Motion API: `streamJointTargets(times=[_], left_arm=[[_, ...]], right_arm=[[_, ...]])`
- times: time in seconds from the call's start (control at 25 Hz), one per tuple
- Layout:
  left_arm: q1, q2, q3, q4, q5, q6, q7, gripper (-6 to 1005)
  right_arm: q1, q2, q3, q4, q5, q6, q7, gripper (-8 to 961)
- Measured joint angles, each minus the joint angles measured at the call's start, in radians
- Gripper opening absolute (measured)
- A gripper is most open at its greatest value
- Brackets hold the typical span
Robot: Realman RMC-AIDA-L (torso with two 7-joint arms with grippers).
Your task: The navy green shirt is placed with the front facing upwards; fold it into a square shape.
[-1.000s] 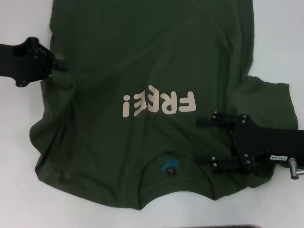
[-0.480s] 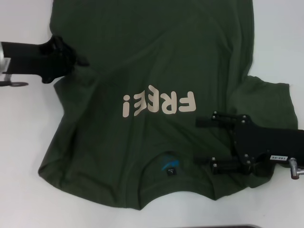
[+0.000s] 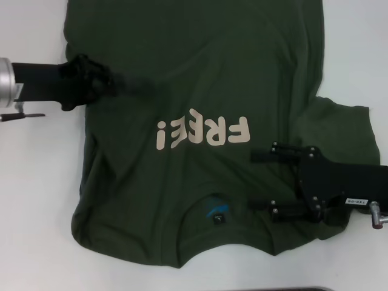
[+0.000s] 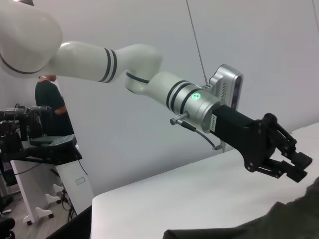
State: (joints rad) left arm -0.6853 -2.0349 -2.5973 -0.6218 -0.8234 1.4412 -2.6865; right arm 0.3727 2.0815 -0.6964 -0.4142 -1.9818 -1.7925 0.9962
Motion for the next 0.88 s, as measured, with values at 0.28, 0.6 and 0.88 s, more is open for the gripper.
streamJointTargets(times=[0.28,0.6,0.88], left_arm=[[-0.001,0.007,0.023,-0.002,-0.002,0.043,0.017,293],[0.053,0.044,0.023,-0.084,-0.002,0.129,0.023,561],[0.126,0.044,0.019,-0.189,-0.002,0.173,0.040,599]], right_arm=[[0.000,0.000,0.000,0.000,-0.001,0.004,0.001,883],[0.002,-0.007,0.000,0.000,-0.002,0.003,0.013,884],[0.000,-0.008,0.000,-0.003,-0.001,0.006,0.013,884]])
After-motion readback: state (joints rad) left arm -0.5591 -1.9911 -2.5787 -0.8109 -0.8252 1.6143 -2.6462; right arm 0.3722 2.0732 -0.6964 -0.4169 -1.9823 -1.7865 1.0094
